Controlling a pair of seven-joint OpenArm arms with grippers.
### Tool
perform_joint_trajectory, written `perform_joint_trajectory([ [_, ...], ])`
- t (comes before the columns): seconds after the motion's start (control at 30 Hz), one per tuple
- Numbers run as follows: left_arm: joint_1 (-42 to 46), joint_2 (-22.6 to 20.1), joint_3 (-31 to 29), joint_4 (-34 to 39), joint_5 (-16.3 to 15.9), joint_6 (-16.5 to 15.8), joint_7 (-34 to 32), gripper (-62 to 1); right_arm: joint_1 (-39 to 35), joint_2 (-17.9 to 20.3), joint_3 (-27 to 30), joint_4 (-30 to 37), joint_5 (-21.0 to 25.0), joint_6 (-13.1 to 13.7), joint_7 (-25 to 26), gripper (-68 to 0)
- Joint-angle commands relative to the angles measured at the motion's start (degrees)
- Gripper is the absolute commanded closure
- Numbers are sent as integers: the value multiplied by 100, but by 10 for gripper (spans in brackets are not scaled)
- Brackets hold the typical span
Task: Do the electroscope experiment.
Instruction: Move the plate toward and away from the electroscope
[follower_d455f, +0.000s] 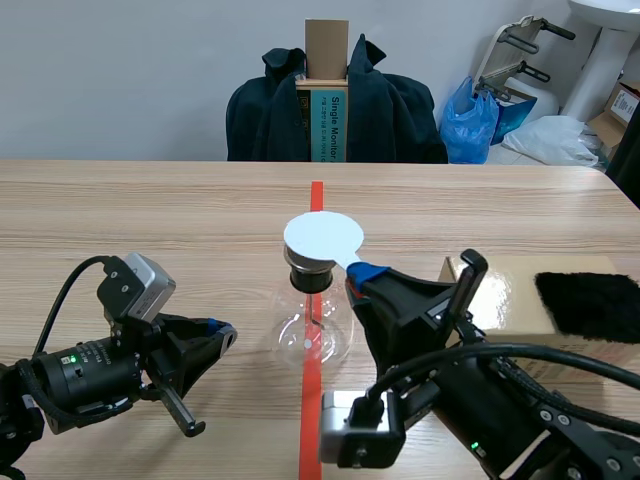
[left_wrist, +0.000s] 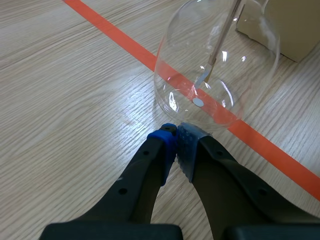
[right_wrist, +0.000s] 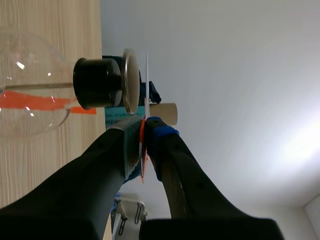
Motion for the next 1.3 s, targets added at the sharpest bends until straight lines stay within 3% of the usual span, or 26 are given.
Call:
perform_joint_trajectory([
  [0.0,-4,33,-15,127,-39,-13,-120,-18,20,46,22,55,42,-83,-140,-7],
  [0.47,-4,33,-15,127,-39,-13,-120,-18,20,46,24,55,-48,-83,-1633,-7],
  [0.67,-4,33,-15,127,-39,-13,-120,-18,20,46,26,55,-114,-83,-1919,-7],
  [0.87,-4,33,-15,127,-39,-13,-120,-18,20,46,26,55,-136,-83,-1812,-7],
  [1.27,-4,33,-15,127,-39,-13,-120,-18,20,46,26,55,-140,-83,-699,-7],
])
